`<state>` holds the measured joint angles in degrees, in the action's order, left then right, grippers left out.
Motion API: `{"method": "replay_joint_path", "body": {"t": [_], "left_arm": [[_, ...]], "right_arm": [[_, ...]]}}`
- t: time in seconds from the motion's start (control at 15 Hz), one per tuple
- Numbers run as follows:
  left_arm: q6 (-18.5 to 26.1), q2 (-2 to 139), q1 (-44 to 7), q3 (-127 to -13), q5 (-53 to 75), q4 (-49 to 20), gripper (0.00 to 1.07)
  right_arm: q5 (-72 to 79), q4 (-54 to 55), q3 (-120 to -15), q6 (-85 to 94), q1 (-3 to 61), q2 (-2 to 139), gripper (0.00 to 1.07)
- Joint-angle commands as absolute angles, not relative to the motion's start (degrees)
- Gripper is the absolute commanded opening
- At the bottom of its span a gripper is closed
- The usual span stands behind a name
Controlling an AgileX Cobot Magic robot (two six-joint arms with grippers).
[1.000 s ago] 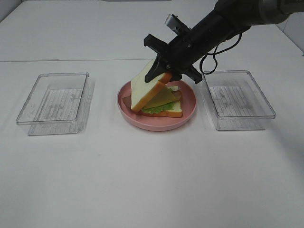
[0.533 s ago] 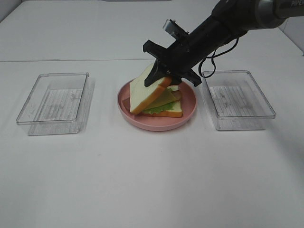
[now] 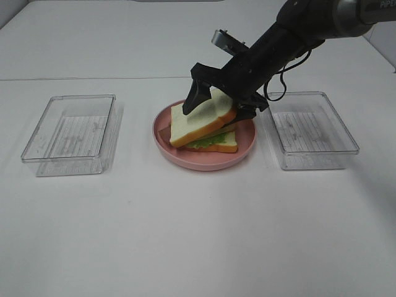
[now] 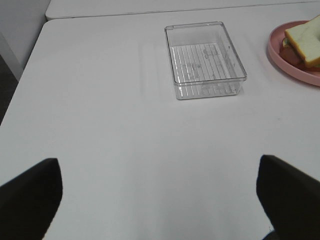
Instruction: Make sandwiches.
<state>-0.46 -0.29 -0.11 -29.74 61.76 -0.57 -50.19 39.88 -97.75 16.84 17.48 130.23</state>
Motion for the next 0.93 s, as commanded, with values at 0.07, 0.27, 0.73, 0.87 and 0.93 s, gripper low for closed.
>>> {"method": "replay_joint_path", "body": {"t": [0.07, 0.27, 0.73, 0.87, 0.93], "left_arm": [[-0.52, -0.63, 0.11, -29.62, 61.54, -0.97, 0.98], [-0.52, -0.63, 0.11, -29.62, 61.54, -0.97, 0.98], [-0.52, -0.63, 0.11, -29.62, 61.54, -0.97, 0.98], [-0.52, -0.63, 0.11, -29.62, 61.54, -0.97, 0.98], [-0.52, -0.63, 0.11, -29.62, 61.54, -0.97, 0.98]], "right_arm": [[-50.71, 36.67, -97.8, 17.59, 17.53, 128.11, 0.85], [-52.02, 29.22, -100.1, 14.32, 17.53, 126.17, 0.85], [-54.49, 17.07, -102.44, 10.2, 17.53, 123.3, 0.85], [-57.81, 14.15, -102.62, 9.85, 17.53, 119.75, 0.85], [-59.24, 13.41, -102.62, 9.85, 17.53, 118.66, 0.85]]}}
